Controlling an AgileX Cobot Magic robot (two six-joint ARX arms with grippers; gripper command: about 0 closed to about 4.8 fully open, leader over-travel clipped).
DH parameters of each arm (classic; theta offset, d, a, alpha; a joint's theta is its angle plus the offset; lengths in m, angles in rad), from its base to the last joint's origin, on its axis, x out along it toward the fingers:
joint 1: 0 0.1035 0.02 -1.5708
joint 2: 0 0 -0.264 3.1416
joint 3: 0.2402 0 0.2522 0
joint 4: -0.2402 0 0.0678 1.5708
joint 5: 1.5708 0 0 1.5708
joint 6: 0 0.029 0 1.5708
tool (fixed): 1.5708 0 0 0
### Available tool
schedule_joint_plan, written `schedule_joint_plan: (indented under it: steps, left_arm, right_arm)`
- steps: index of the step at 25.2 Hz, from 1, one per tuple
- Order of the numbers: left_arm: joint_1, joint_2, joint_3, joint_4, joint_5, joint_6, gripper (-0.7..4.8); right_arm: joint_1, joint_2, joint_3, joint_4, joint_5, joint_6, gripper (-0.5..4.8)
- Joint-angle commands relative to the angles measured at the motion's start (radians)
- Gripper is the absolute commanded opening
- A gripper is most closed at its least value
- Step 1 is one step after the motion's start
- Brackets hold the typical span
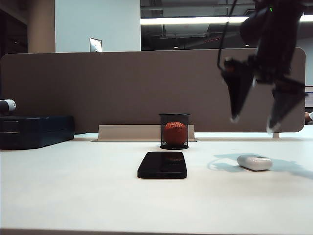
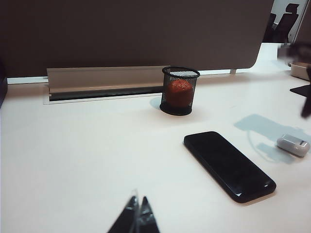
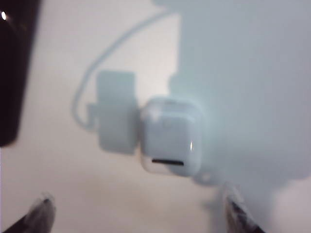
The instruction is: Find the wireless headphone case on the desktop and place it on the left side of the phone.
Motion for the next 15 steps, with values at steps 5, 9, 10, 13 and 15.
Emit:
schedule_joint_plan:
  steps: [5,9,10,13,15]
  left_arm:
    - [-0.001,0.000,0.003,0.013,0.003,0.004,-0.05]
    - [-0.001,0.000,0.003,0.013,0.004,0.004,-0.05]
    - [-0.001,0.001,0.003,0.013,0.004,0.004,-0.05]
    - [-0.001,0.000,0.003,0.013,0.003,0.004,-0.05]
    - [-0.001,0.000,0.003,0.013,0.004,0.004,-0.05]
  right_arm:
    - [0.002,-0.004,-0.139,0.133,0.000,0.035,4.79]
    - [0.006,-0.004,-0.142,0.185,0.001,0.050,4.79]
    - [0.007,-0.004,-0.142,0.193,0.003,0.055,4.79]
    - [0.008,-0.003,-0.145,0.220,0.032,0.072,4.79]
    - [0.009,-0.003,-0.148,0.231,0.058,0.072,4.79]
